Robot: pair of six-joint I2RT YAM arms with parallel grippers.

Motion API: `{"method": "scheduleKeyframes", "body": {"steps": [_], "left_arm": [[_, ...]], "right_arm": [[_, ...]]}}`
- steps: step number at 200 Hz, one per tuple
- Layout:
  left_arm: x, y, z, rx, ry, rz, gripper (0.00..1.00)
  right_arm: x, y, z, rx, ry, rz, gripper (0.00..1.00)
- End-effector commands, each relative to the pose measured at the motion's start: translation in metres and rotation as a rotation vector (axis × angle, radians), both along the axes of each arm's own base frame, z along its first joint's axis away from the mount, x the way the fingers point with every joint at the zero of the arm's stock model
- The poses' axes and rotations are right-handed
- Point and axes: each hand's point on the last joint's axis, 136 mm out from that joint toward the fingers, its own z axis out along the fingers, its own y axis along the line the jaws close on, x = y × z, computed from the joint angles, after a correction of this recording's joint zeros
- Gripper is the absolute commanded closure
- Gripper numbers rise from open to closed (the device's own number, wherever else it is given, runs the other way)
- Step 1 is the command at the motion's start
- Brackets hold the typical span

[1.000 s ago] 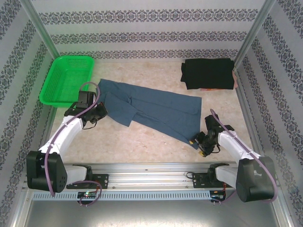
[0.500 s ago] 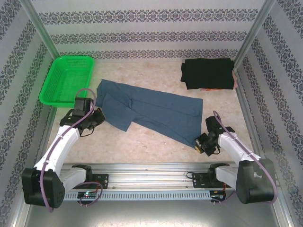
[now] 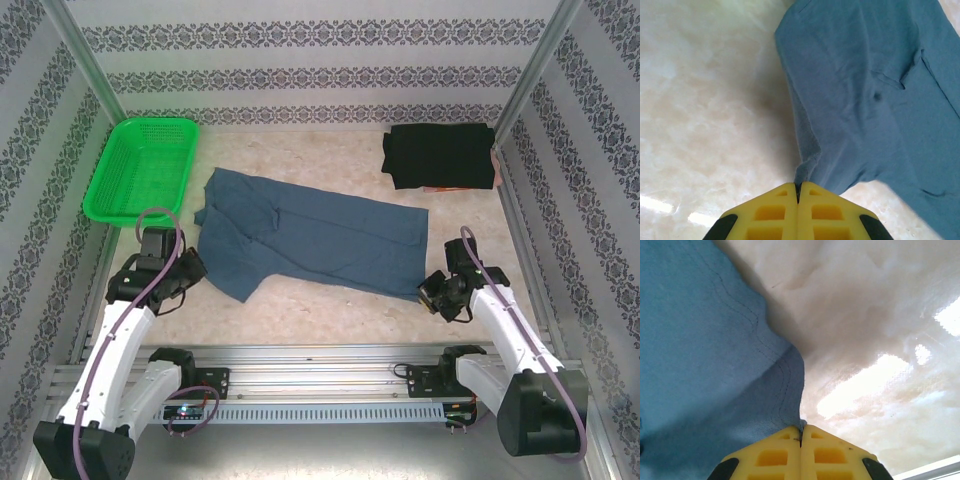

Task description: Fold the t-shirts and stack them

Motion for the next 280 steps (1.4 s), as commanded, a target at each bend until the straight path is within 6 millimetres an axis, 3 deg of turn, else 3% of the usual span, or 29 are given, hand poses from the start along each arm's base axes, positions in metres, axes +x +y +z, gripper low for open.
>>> {"method": "scheduleKeyframes", "body": {"steps": [1,49,105,199,280], "left_arm": [[-0.002,0.005,0.013,0.022,0.004,0.027,1.0],[0.037,-0.002,0.045,0.017,-0.068,-0.018,1.0],[0.081,-0.002,0.064,0.071,-0.109,-0.06,1.0],[0.144,-0.005,0.06,0.155,-0.097,-0.156,1.0],[0.195,-0.019,0.055,0.168,-0.088,-0.279,1.0]], "right_arm": [[-0.005,-0.006,0.008,-0.036,0.013,0.024,1.0],[0.014,-0.008,0.029,-0.054,-0.042,0.072,1.0],[0.038,-0.01,0.036,-0.058,-0.061,0.106,1.0],[0.074,-0.019,0.037,-0.062,-0.051,0.156,1.0],[0.072,-0.025,0.017,-0.054,0.005,0.164,1.0]]}}
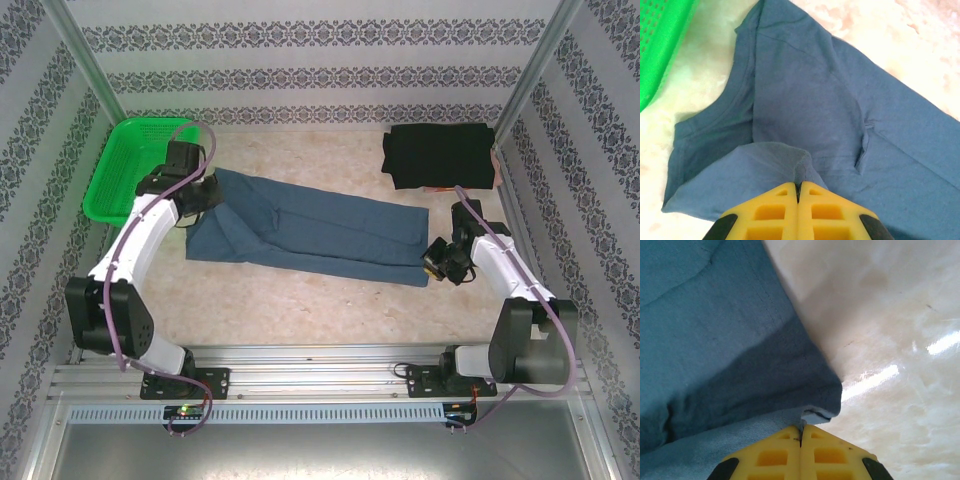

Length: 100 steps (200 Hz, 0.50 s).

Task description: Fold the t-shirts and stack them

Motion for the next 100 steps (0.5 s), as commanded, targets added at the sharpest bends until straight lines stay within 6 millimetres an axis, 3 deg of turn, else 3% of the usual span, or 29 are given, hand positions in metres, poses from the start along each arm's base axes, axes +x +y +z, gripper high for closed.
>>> {"method": "scheduleKeyframes", "body": {"steps": [1,100], "left_arm": [[0.021,-0.008,0.016,0.016,-0.057,-0.076,1.0],[0.066,-0.021,-0.001,0.054,-0.028,-0.179,1.0]], "right_arm": [[0.001,-0.004,-0.003,-0.004,-0.001,0.008,1.0],[0.002,-0.008,-0.018,-0.005,0.036,0.021,1.0]]}}
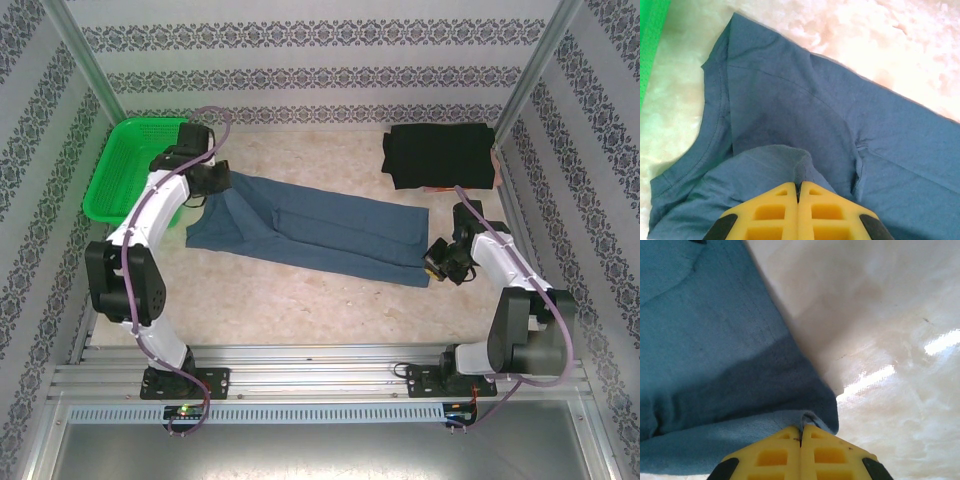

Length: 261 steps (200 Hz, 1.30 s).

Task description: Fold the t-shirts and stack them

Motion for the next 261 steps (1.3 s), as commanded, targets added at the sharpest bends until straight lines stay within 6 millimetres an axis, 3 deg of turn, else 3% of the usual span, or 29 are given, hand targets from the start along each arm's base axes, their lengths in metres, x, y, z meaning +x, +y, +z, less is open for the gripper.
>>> {"method": "scheduleKeyframes", "body": {"steps": [1,60,122,207,261], "left_arm": [[0.014,-0.01,0.008,0.014,-0.035,-0.062,1.0],[0.03,-0.01,-0.01,0.039,-0.008,-0.078,1.0],[0.042,-0.006,-0.029,0.054,0.009,-0.053,1.0],[0.051,0.011,-0.011,0.06,-0.055,0.021,1.0],[0.065,0.006,-0.005,0.043,-0.089,0.008,1.0]], "right_arm": [[0.0,-0.003,-0.006,-0.007,0.013,0.016,1.0],[0.011,-0.007,-0.013,-0.023,0.029,0.028,1.0],[0.035,-0.01,-0.016,-0.024,0.021,0.029,1.0],[0.051,-0.018,-0.021,-0.038,0.037,0.041,1.0],[0.055,-0.022,-0.027,-0.035,0.05,0.045,1.0]]}}
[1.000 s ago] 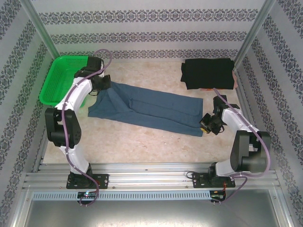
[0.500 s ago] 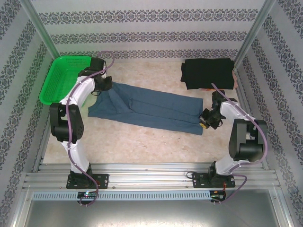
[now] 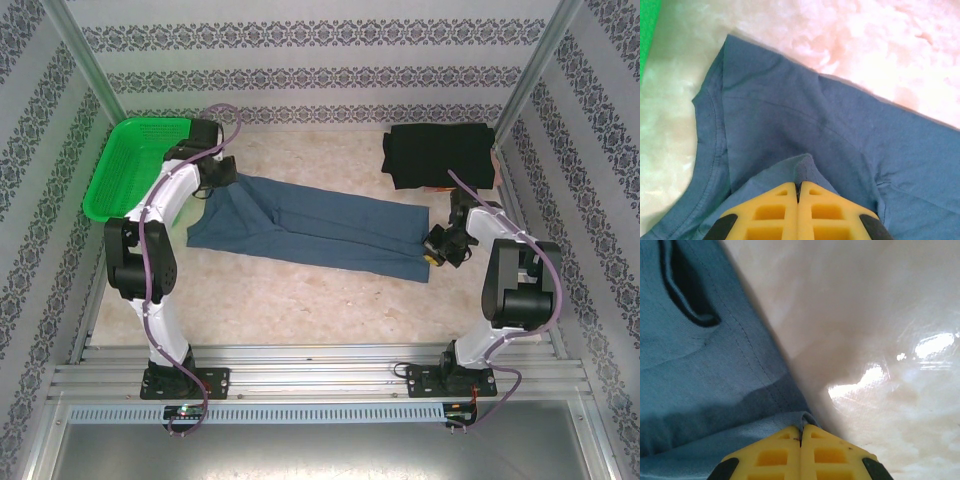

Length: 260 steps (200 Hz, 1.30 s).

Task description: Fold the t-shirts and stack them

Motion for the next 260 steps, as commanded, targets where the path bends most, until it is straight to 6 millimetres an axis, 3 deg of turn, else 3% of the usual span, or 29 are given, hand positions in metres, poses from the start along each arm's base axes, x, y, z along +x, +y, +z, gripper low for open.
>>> {"method": "scheduleKeyframes", "body": {"steps": [1,83,119,128,137,153,157,165,182,204,223,246,260], "left_arm": [[0.021,0.001,0.023,-0.009,-0.09,0.015,1.0],[0.041,-0.004,0.008,-0.017,-0.07,-0.011,1.0],[0.046,-0.003,-0.001,-0.017,-0.064,0.0,0.99],[0.049,-0.006,0.0,-0.032,-0.072,-0.004,0.93],[0.054,-0.009,0.004,-0.049,-0.087,-0.006,0.83],[0.063,-0.01,0.015,-0.076,-0.113,0.009,0.52],[0.066,-0.012,0.02,-0.087,-0.124,0.01,0.38],[0.069,-0.016,0.031,-0.119,-0.142,0.01,0.22],[0.067,-0.022,0.06,-0.192,-0.182,0.026,0.1],[0.038,-0.035,0.087,-0.336,-0.181,0.059,0.0],[-0.011,-0.038,0.083,-0.398,-0.102,0.103,0.0],[-0.082,-0.034,0.057,-0.415,-0.013,0.156,0.03],[-0.124,-0.022,0.026,-0.357,0.073,0.196,0.06]], "right_arm": [[0.005,-0.008,-0.002,-0.023,0.006,0.002,1.0],[0.019,-0.009,-0.004,-0.013,-0.005,-0.004,1.0],[0.031,-0.008,-0.005,-0.001,-0.015,-0.003,0.89],[0.035,-0.009,-0.002,-0.002,-0.026,0.0,0.83],[0.039,-0.011,0.001,-0.004,-0.042,-0.002,0.66],[0.046,-0.015,0.012,-0.006,-0.074,-0.002,0.49],[0.046,-0.017,0.015,-0.01,-0.082,-0.002,0.44],[0.047,-0.02,0.023,-0.019,-0.097,0.005,0.38],[0.042,-0.022,0.04,-0.023,-0.137,0.03,0.24],[0.024,-0.009,0.06,0.017,-0.195,0.074,0.12],[-0.003,0.006,0.064,0.077,-0.204,0.081,0.09],[-0.035,0.023,0.054,0.15,-0.179,0.078,0.09],[-0.048,0.029,0.043,0.165,-0.147,0.083,0.08]]}}
